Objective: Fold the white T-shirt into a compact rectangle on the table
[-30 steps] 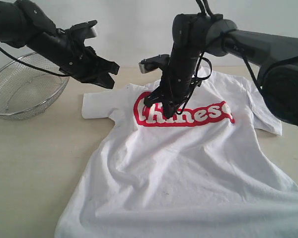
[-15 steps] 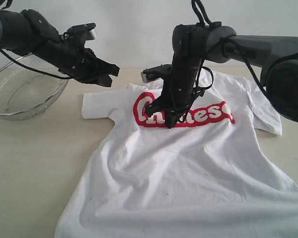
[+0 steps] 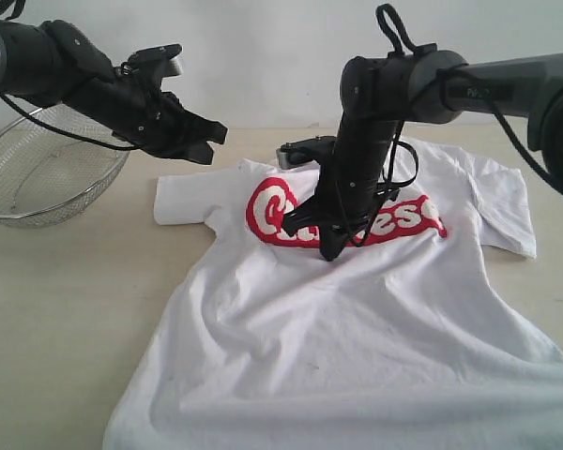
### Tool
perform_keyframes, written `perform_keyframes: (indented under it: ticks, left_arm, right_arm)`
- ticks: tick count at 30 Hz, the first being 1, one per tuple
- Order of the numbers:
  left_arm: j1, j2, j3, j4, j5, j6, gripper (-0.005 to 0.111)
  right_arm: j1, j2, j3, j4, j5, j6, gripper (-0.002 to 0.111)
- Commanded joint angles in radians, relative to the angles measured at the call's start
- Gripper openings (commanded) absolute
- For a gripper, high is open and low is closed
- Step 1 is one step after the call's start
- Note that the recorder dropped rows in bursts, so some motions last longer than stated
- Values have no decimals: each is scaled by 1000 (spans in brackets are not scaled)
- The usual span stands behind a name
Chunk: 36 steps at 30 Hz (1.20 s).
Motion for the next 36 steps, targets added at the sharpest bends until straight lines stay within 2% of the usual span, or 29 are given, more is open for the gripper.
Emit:
perform_keyframes:
  ticks: [1, 9, 19, 26, 36]
  left_arm:
    - [-1, 3, -2, -11, 15, 5, 5]
    - [-2, 64, -2, -11, 88, -18, 5]
    - [-2, 139, -2, 8, 112, -41, 5]
    - [-2, 139, 5, 49, 266, -63, 5]
    - [-2, 46, 88, 49, 357, -67, 5]
  right_arm:
    - [2, 82, 126, -31, 115, -4, 0]
    - [0, -23, 232, -40, 115, -24, 0]
    - [0, -76, 236, -41, 115, -26, 0]
    - [0, -76, 236, -90, 115, -42, 0]
    - [0, -76, 236, -137, 115, -36, 0]
